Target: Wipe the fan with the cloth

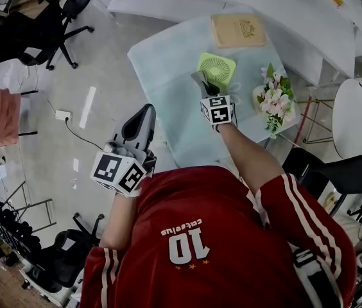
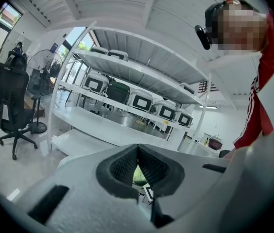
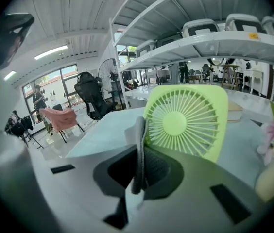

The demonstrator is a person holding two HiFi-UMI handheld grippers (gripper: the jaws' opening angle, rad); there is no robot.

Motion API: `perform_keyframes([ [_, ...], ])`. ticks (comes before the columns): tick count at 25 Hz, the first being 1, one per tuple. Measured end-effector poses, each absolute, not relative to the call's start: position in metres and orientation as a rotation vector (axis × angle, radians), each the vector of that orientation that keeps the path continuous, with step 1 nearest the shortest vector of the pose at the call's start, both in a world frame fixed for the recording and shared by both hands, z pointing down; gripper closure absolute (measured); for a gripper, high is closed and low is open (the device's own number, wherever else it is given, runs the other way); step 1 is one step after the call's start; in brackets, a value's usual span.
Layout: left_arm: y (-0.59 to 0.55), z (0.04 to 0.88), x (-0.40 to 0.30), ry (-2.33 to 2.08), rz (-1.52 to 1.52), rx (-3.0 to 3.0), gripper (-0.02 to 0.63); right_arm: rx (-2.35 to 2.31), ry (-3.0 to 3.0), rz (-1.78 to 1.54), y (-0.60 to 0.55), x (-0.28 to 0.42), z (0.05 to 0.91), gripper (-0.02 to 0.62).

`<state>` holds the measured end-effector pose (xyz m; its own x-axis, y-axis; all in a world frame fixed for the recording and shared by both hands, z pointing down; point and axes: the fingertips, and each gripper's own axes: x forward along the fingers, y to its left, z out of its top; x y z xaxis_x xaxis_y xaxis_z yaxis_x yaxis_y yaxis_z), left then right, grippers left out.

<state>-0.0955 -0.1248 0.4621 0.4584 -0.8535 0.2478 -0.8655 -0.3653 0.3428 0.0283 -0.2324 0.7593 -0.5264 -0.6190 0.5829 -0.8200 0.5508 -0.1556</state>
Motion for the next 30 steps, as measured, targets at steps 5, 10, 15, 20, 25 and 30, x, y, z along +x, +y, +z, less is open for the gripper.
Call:
perform_keyframes([
  [5,-0.126,0.461,-0.094,-1.430,0.049,2.296,0.603,1.166,-2.314,0.579,-0.232,0.031,0.761,0.588],
  [10,-0.127,0.461,-0.091,-1.422,0.052,2.308,0.604,1.187,-2.299,0.579,-0.231,0.039,0.763,0.588],
  [15,-0.130,0.458,-0.088,-1.401,0.058,2.325,0.604,1.210,-2.282,0.588,-0.230,0.048,0.762,0.587],
  [20,-0.133,0.455,-0.084,-1.386,0.072,2.333,0.604,1.230,-2.268,0.596,-0.228,0.054,0.764,0.586],
  [25,-0.134,0.453,-0.077,-1.366,0.079,2.348,0.604,1.248,-2.253,0.608,-0.224,0.063,0.764,0.586],
  [30,-0.136,0.451,-0.072,-1.364,0.088,2.359,0.603,1.251,-2.245,0.607,-0.224,0.072,0.764,0.586],
])
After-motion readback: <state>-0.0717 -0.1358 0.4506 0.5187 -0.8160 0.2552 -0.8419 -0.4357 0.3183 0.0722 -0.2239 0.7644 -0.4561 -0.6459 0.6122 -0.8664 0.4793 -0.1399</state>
